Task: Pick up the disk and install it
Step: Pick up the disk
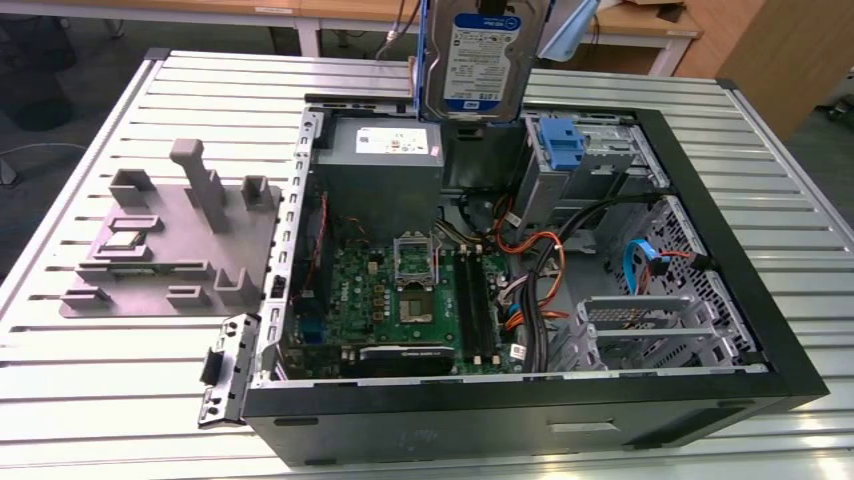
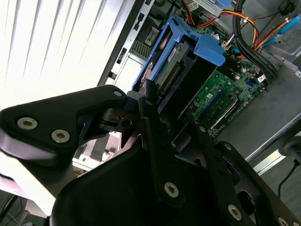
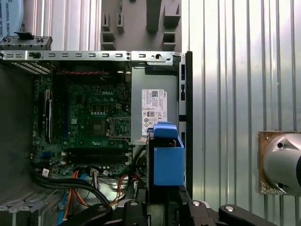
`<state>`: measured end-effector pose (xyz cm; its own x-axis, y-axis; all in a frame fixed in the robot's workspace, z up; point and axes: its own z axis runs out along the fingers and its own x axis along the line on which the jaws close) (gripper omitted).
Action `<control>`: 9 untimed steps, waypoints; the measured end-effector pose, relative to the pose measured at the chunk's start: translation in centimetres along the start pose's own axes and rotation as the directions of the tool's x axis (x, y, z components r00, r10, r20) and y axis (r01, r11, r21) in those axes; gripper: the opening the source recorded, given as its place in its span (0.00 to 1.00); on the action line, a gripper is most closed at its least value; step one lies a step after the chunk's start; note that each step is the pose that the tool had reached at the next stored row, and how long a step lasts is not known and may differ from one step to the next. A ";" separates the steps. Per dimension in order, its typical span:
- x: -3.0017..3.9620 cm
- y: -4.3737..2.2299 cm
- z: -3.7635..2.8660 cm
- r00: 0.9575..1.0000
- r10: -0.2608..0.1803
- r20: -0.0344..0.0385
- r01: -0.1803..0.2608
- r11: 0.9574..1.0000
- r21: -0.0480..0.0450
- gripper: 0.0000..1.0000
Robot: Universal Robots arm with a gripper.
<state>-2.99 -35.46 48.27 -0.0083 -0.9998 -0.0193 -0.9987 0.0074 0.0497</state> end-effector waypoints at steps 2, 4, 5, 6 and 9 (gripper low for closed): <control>0.00 -0.06 0.00 1.000 0.000 0.000 0.000 1.000 0.000 0.35; 0.00 -0.29 -0.01 1.000 0.000 0.000 0.000 1.000 -0.001 0.35; 0.00 -0.44 -0.01 1.000 0.000 0.000 0.000 1.000 -0.001 0.35; 0.00 -0.59 -0.01 1.000 0.000 0.000 0.000 1.000 -0.001 0.35; -0.01 -1.06 -0.02 1.000 0.000 0.000 0.000 1.000 -0.001 0.35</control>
<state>-1.93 -35.47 48.24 -0.0084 -0.9998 -0.0192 -0.9987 0.0074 0.0511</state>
